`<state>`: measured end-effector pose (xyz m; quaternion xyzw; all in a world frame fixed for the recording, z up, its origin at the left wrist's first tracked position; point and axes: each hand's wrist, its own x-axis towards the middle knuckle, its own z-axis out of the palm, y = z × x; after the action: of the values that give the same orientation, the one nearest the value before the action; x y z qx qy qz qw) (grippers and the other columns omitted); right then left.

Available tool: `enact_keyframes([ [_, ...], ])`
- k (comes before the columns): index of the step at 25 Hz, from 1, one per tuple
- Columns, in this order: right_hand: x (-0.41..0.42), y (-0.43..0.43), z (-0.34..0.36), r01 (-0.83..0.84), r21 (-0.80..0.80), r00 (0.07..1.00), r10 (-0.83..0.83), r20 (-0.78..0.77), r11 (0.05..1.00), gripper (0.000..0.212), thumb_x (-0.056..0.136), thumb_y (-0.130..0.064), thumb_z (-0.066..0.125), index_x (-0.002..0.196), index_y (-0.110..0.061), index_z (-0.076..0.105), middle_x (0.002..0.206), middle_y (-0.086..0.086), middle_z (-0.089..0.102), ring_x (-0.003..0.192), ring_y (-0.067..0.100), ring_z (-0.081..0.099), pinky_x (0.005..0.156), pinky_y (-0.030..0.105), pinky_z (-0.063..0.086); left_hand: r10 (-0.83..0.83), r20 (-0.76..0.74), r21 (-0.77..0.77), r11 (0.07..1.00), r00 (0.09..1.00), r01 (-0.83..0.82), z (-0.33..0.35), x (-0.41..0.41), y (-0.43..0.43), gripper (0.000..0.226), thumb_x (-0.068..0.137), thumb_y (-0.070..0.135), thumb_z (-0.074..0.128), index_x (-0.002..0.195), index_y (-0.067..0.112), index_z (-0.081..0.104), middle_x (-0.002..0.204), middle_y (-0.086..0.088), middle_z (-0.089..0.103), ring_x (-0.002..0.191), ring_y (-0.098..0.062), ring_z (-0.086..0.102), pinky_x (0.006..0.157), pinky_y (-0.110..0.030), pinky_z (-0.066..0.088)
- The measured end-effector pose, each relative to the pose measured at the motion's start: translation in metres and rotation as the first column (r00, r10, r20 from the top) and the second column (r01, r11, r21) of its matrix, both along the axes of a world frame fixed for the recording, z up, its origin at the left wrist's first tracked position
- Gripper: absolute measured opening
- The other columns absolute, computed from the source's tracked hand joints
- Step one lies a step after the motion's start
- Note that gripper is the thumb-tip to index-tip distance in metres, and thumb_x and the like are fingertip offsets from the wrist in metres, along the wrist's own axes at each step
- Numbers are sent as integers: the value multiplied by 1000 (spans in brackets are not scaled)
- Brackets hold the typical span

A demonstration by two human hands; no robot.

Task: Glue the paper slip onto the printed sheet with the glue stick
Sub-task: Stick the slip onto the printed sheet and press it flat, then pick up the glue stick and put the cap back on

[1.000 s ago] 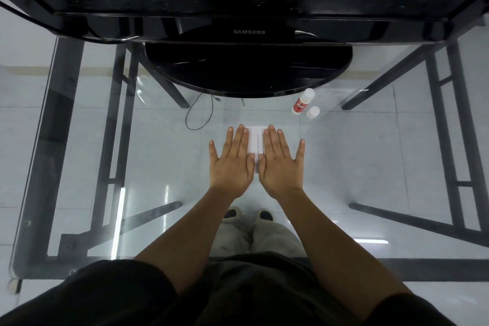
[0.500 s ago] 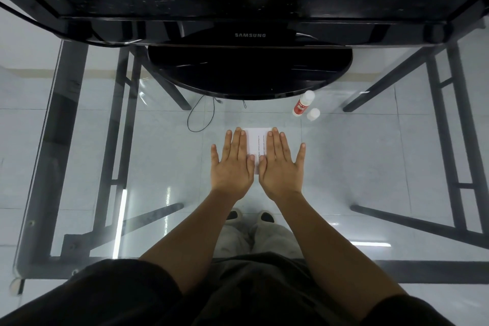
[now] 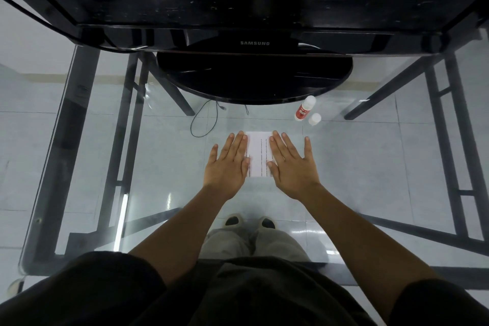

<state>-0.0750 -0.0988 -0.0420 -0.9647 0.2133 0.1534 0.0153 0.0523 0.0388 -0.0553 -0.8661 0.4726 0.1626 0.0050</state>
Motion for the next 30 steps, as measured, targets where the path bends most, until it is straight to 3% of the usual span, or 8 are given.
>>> enact_keyframes([
  [4, 0, 0, 1, 5, -17, 1000, -5, -18, 1000, 68, 90, -54, 3, 146, -17, -7, 157, 3, -8, 143, 24, -9, 105, 52, -22, 8, 45, 21, 1000, 999, -9, -1, -1, 0, 57, 92, 44, -5, 137, 18, -26, 155, -2, -14, 132, -16, -28, 108, -40, -11],
  [8, 2, 7, -2, 57, -7, 998, -57, -19, 998, 67, 93, -52, 8, 146, -15, -11, 157, 5, -10, 143, 25, -10, 105, 49, -21, 15, 39, 26, 1000, 999, -16, -2, -3, -2, 57, 95, 43, 2, 136, 17, -28, 155, -4, -16, 130, -17, -31, 108, -38, -11],
  [11, 4, 8, -2, 79, 32, 997, -78, -11, 996, 66, 95, -50, 12, 145, -15, -11, 157, 5, -10, 143, 25, -10, 108, 48, -17, 9, 2, 9, 1000, 1000, -9, -2, -2, -3, 59, 97, 40, 9, 142, 14, -18, 156, -6, -11, 137, -20, -20, 110, -38, -5],
  [17, 6, 2, 1, 156, 301, 973, -199, 118, 941, 63, 95, -44, 33, 147, -16, 9, 158, 3, 4, 144, 22, 1, 113, 48, -4, 49, -111, -149, 987, 993, -65, 13, 8, -10, 56, 95, 33, 42, 141, 7, 24, 151, -10, 25, 139, -27, 18, 110, -43, 21],
  [23, 9, 3, 3, 211, 421, 926, -318, 203, 882, 64, 94, -42, 42, 145, -16, 15, 156, 2, 16, 142, 23, 15, 114, 46, 3, 122, -242, -205, 963, 963, -173, 17, 9, -14, 56, 93, 30, 48, 141, 11, 26, 150, -7, 27, 137, -26, 21, 111, -44, 21],
  [27, -6, 2, 2, 265, 405, 871, -398, 289, 875, 59, 96, -41, 37, 145, -15, 18, 155, 4, 19, 142, 24, 17, 112, 37, 4, 150, -276, -380, 890, 949, -251, 26, 8, -22, 51, 95, 24, 47, 140, 8, 29, 146, -12, 35, 132, -27, 31, 108, -41, 33],
  [30, -25, -5, -1, 367, 369, 815, -486, 315, 854, 58, 96, -40, 36, 145, -12, 20, 155, 7, 20, 142, 26, 17, 112, 35, 5, 93, -338, -420, 876, 937, -238, 38, 10, -49, 50, 94, 26, 48, 138, 9, 34, 141, -13, 42, 129, -26, 36, 103, -34, 35],
])
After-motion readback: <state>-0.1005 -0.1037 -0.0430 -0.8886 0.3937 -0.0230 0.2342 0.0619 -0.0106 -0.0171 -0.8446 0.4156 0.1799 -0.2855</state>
